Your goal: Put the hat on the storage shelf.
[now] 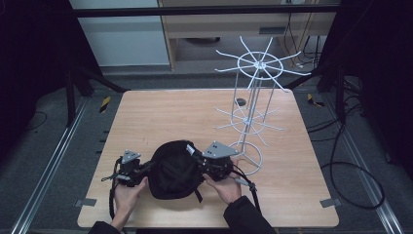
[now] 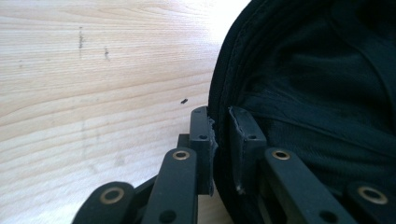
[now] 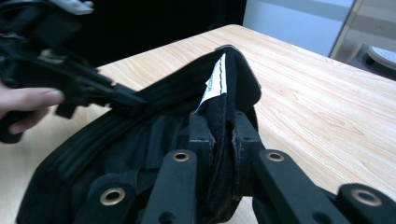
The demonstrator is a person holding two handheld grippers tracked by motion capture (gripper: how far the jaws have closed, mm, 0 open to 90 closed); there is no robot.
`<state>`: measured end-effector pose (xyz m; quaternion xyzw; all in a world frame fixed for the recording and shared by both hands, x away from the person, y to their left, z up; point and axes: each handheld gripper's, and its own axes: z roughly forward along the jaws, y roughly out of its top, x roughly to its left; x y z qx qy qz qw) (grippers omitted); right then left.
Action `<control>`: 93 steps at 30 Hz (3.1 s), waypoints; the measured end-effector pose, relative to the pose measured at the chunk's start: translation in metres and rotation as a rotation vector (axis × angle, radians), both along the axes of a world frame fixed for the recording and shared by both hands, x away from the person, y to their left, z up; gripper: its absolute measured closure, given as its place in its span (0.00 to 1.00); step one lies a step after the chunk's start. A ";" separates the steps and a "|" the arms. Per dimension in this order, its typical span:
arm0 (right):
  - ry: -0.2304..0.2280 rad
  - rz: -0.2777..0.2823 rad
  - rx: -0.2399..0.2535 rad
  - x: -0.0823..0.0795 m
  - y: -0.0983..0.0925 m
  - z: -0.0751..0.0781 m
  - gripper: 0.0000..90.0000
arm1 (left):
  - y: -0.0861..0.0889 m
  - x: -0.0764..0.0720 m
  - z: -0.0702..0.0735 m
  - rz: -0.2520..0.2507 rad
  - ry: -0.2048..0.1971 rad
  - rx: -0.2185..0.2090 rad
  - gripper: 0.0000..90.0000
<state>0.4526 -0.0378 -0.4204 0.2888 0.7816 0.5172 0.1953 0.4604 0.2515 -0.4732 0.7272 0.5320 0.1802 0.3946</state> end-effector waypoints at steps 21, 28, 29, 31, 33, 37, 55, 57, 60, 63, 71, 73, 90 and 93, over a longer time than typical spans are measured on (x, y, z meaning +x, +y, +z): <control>-0.022 0.010 0.008 -0.015 -0.011 0.003 0.89 | 0.005 0.000 0.014 -0.038 -0.085 -0.051 0.92; 0.089 0.009 -0.024 -0.009 -0.012 -0.002 0.71 | 0.005 -0.007 0.021 -0.052 -0.172 -0.019 0.94; 0.089 0.009 -0.024 -0.009 -0.012 -0.002 0.71 | 0.005 -0.007 0.021 -0.052 -0.172 -0.019 0.94; 0.120 0.006 -0.018 -0.006 -0.014 -0.004 0.68 | 0.004 -0.010 0.025 -0.056 -0.208 -0.006 0.94; 0.132 0.000 -0.017 -0.004 -0.016 -0.005 0.64 | 0.004 -0.013 0.028 -0.063 -0.239 -0.003 0.94; 0.146 -0.037 -0.030 0.005 -0.019 -0.008 0.61 | 0.002 -0.017 0.032 -0.080 -0.286 0.001 0.94; 0.130 -0.194 -0.049 0.009 -0.021 -0.015 0.92 | -0.010 -0.018 0.022 -0.149 -0.215 -0.026 0.69; 0.110 -0.217 -0.046 0.007 -0.022 -0.011 0.93 | -0.010 -0.021 0.020 -0.165 -0.191 -0.025 0.66; 0.094 -0.239 -0.042 0.005 -0.021 -0.007 0.93 | -0.007 -0.031 0.018 -0.184 -0.161 -0.023 0.61; 0.075 -0.252 -0.049 0.003 -0.019 -0.005 0.92 | -0.005 -0.041 0.017 -0.189 -0.128 -0.020 0.63; 0.012 -0.163 -0.009 -0.001 -0.012 0.004 0.91 | -0.007 -0.033 0.018 -0.107 -0.093 0.009 0.91; -0.006 -0.130 0.004 -0.003 -0.013 0.009 0.89 | -0.007 -0.023 0.017 -0.080 -0.114 -0.008 0.91; 0.000 0.076 -0.097 -0.035 -0.006 -0.016 0.77 | -0.010 0.013 -0.002 -0.102 -0.114 -0.105 0.81; 0.006 0.069 -0.106 -0.038 -0.004 -0.019 0.77 | -0.008 0.009 -0.001 -0.121 -0.094 -0.098 0.73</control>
